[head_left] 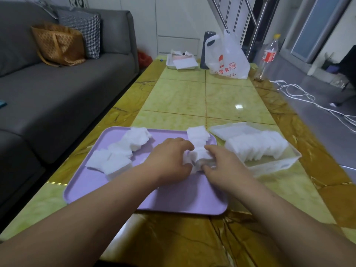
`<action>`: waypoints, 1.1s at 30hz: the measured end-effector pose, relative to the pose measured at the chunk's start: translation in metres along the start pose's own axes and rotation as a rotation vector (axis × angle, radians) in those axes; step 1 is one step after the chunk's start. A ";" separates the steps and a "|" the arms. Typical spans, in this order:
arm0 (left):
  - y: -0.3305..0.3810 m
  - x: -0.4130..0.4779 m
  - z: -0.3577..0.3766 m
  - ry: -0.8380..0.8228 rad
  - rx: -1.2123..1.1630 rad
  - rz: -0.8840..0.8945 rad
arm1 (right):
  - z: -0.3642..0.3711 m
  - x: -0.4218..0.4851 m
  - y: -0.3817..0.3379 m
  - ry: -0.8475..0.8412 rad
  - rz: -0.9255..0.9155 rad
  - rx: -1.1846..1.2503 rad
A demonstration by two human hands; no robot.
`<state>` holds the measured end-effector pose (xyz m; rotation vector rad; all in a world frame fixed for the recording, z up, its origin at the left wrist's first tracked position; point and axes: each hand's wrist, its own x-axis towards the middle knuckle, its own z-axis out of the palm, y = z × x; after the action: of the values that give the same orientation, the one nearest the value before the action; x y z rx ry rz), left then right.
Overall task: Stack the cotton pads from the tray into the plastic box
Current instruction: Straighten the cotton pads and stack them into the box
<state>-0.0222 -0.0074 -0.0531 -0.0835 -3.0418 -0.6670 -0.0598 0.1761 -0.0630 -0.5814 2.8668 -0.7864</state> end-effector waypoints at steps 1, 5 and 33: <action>0.002 0.001 0.004 0.004 0.004 0.023 | 0.000 0.000 0.001 0.014 -0.005 0.017; 0.003 0.005 0.021 0.038 -0.012 0.045 | -0.001 -0.002 0.005 0.019 -0.018 0.126; 0.012 -0.007 0.004 0.176 -0.748 0.013 | -0.023 -0.018 0.006 -0.024 0.111 1.011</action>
<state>-0.0146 0.0051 -0.0518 -0.0524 -2.4590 -1.6582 -0.0499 0.1984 -0.0463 -0.2638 2.0200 -1.9314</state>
